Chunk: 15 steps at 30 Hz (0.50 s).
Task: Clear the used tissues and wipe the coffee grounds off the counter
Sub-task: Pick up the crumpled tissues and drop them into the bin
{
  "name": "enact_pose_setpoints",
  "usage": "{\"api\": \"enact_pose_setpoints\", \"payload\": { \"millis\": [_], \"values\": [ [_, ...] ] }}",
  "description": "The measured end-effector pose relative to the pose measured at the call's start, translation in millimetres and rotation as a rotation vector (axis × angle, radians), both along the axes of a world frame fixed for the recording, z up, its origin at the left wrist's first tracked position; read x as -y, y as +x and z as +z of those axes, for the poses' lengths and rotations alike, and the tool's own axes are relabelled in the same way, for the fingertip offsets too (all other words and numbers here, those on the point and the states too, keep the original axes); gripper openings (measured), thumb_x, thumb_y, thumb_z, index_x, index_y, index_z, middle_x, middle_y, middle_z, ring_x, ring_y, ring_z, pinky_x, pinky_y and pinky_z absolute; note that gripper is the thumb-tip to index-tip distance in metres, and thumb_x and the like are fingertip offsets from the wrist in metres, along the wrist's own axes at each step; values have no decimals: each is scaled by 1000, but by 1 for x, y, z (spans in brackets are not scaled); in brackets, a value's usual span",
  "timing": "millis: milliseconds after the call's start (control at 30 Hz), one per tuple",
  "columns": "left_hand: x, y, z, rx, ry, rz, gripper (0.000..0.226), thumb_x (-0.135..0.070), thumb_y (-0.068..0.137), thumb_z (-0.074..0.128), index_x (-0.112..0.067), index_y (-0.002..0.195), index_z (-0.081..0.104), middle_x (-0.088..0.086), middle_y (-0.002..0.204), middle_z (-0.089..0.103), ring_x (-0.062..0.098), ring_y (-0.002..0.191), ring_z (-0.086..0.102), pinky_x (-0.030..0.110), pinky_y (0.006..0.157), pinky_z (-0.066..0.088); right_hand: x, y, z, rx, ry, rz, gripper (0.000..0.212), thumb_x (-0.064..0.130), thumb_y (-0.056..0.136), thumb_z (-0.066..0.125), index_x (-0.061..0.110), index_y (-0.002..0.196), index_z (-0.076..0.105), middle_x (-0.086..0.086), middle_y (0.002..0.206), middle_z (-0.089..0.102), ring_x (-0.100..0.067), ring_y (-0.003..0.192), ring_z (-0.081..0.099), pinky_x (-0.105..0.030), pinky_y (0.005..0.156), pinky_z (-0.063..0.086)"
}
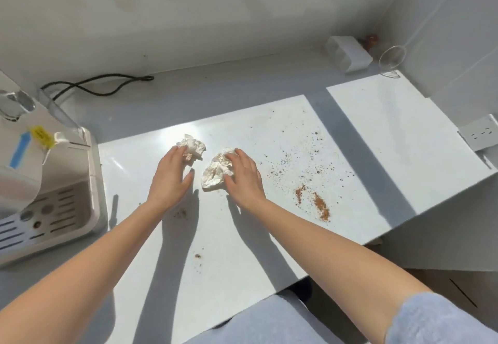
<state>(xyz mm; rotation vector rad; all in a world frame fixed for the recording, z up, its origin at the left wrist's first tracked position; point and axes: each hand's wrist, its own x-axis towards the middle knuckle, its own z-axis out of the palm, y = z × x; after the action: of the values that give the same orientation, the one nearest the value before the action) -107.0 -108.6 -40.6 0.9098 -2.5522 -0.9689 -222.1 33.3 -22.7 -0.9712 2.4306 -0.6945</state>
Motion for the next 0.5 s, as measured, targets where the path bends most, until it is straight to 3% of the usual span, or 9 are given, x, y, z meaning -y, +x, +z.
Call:
{"api": "enact_pose_setpoints", "payload": {
  "millis": [67, 133, 233, 333, 500],
  "values": [
    [17, -15, -1, 107, 54, 139, 58, -14, 85, 58, -15, 139, 37, 13, 142, 40, 28, 128, 34, 41, 101, 32, 16, -1, -1, 29, 9, -38, 51, 25, 96, 50, 19, 145, 34, -4, 159, 17, -21, 145, 13, -41, 116, 18],
    [25, -31, 1, 196, 31, 202, 60, -24, 84, 59, -22, 139, 35, 12, 140, 38, 35, 127, 35, 49, 95, 37, 28, -2, -4, 35, 31, -50, 55, 28, 94, 54, 19, 144, 33, -6, 158, 17, -22, 144, 13, -43, 113, 20],
    [28, -47, -1, 298, -19, 125, 57, -31, 83, 62, -24, 135, 41, 12, 133, 40, 35, 122, 36, 49, 91, 38, 35, 0, -14, -26, 95, 25, 53, 25, 92, 58, 21, 140, 38, -6, 156, 20, -24, 143, 14, -44, 111, 24],
    [26, -50, -12, 374, -128, 16, 38, -25, 86, 59, -18, 122, 52, 13, 121, 47, 34, 112, 41, 44, 82, 38, 31, 2, -25, -74, 83, 27, 32, 14, 90, 58, 23, 120, 55, 0, 146, 35, -22, 136, 23, -39, 107, 24],
    [22, -50, -14, 205, -205, -5, 9, -13, 82, 56, -8, 89, 55, 10, 95, 50, 31, 87, 44, 40, 69, 36, 19, -6, -28, -163, -28, 1, 22, 5, 86, 55, 22, 99, 62, 3, 112, 56, -20, 112, 43, -32, 93, 30]
  ]
}}
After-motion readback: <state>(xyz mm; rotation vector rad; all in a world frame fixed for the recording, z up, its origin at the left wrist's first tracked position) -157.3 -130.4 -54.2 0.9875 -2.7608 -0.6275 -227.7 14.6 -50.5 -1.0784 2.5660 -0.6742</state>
